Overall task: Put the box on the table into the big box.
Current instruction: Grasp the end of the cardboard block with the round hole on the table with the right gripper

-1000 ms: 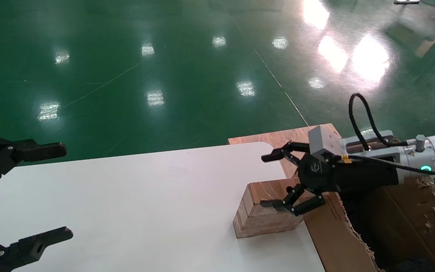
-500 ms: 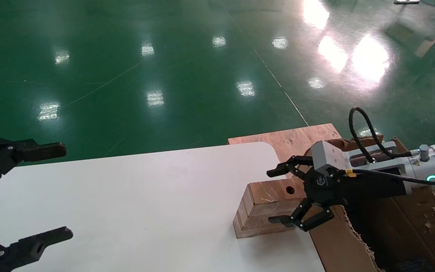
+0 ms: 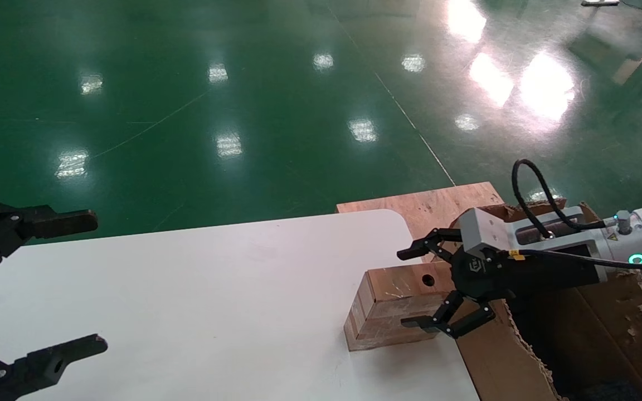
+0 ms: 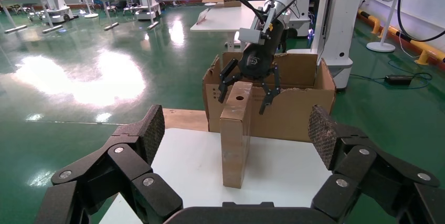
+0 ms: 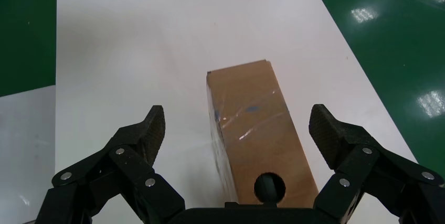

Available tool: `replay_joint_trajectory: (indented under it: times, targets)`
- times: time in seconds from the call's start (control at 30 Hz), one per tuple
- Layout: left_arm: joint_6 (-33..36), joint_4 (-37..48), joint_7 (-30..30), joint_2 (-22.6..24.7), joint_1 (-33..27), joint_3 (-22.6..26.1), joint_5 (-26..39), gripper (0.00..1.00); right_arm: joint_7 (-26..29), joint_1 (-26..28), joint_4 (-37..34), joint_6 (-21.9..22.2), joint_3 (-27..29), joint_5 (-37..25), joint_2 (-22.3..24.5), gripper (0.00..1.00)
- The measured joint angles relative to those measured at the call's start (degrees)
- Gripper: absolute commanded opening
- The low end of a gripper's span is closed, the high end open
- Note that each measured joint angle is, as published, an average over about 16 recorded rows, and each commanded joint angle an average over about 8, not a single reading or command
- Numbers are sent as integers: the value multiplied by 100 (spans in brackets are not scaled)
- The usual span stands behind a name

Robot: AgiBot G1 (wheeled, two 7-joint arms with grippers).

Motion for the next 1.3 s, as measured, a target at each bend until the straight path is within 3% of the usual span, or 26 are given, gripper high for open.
replay_joint_trajectory:
  times: [0.93, 0.97, 1.2, 1.23, 1.3]
  targets:
    - [-3, 1, 4, -3, -1, 6, -4, 100, -499, 421, -607, 10, -939, 291, -45, 100]
    - [-4, 1, 4, -3, -1, 6, -5, 100, -506, 428, -616, 10, -955, 296, -50, 96]
    - [-5, 2, 4, -3, 0, 6, -5, 100, -525, 453, -644, 10, -1004, 313, -65, 9]
    - [-5, 2, 4, -3, 0, 6, -5, 100, -526, 455, -645, 10, -1007, 315, -67, 0]
    - [-5, 2, 4, -3, 0, 6, -5, 81, -524, 454, -642, 11, -1001, 315, -66, 0]
